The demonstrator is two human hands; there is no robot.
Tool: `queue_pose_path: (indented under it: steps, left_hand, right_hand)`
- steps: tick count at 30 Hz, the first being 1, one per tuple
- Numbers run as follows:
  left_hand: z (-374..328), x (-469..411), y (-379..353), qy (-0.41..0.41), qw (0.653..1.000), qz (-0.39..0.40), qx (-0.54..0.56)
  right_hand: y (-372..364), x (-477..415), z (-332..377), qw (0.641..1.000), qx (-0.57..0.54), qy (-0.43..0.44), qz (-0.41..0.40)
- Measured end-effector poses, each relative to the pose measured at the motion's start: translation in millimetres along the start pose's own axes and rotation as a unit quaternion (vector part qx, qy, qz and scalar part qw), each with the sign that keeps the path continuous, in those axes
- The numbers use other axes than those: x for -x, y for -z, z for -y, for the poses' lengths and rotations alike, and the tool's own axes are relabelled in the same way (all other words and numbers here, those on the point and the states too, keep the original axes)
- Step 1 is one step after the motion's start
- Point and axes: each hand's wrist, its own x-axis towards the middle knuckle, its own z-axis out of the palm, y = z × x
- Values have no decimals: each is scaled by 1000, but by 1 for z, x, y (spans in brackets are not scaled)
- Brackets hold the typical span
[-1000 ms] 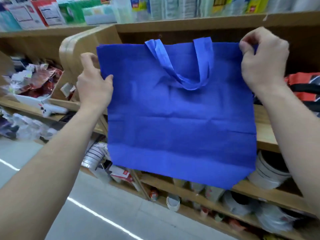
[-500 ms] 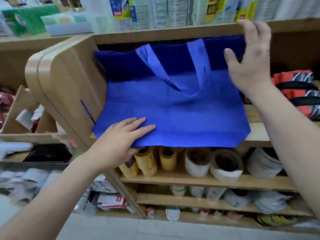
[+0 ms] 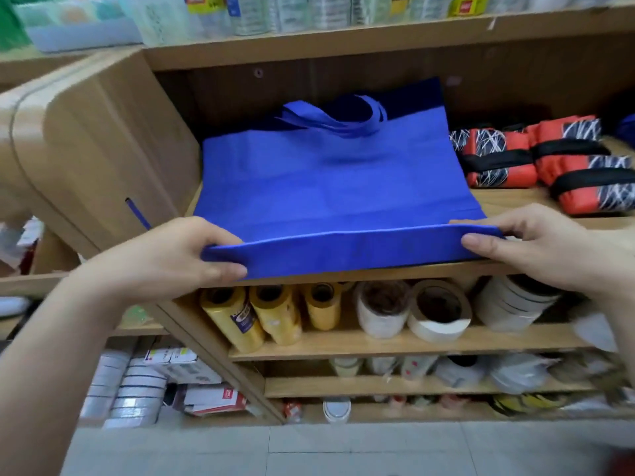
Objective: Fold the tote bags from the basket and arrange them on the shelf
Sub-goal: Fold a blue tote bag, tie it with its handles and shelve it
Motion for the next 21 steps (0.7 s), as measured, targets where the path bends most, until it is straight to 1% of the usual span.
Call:
queue_pose_path:
  steps: [1,2,3,4,6,7,9,10,12,13,14,15,16,17,18,21]
  left_hand:
    - [4,1,2,16,996,-27,84]
    - [10,1,-1,33,985,-72,152]
    - [17,-1,-7,47,972,-133,189]
    - [22,-4,-16,58,959,-193,198]
    - [26,-9,-36,63,943,-293,145]
    - [26,-9,-43,51,941,-320,100]
    - [30,-9,-50,-4,940,-341,9]
    - [35,-10,-49,-47,937,-343,-38]
    - [45,-12,-46,-124,921,-336,-153]
    - [49,-12,-44,-145,916,-314,-201]
    - [54,-12,-44,-153,926,-274,-212]
    - [55,-9,-44,-141,948,-219,-182]
    - [58,-6,-43,-121,968,-177,-130]
    - [60,-3,-42,-102,980,-146,-85]
    - [62,-1,-42,-90,985,-131,-62]
    - [59,1,-37,-58,987,-136,-56]
  right_hand:
    - [0,2,0,1000,-10,0,-14]
    - [-1,3,1,999,-21,-4,-45]
    - [-4,2,2,995,-31,-10,-89]
    - [-7,0,3,990,-29,-15,-136]
    - [-15,-2,5,978,30,-2,-207]
    - [-19,-4,4,971,66,13,-231]
    - [-24,-8,1,961,111,39,-250]
    - [-25,-10,-1,960,125,48,-245]
    - [-27,-14,-6,959,157,73,-223]
    - [-26,-15,-7,957,180,91,-210]
    - [-25,-16,-8,952,205,112,-195]
    - [-25,-16,-9,950,228,125,-175]
    - [-23,-15,-11,950,237,129,-154]
    - [-22,-15,-10,956,234,120,-133]
    - [-19,-14,-10,962,226,106,-114]
    - [-5,-14,-1,983,165,63,-50]
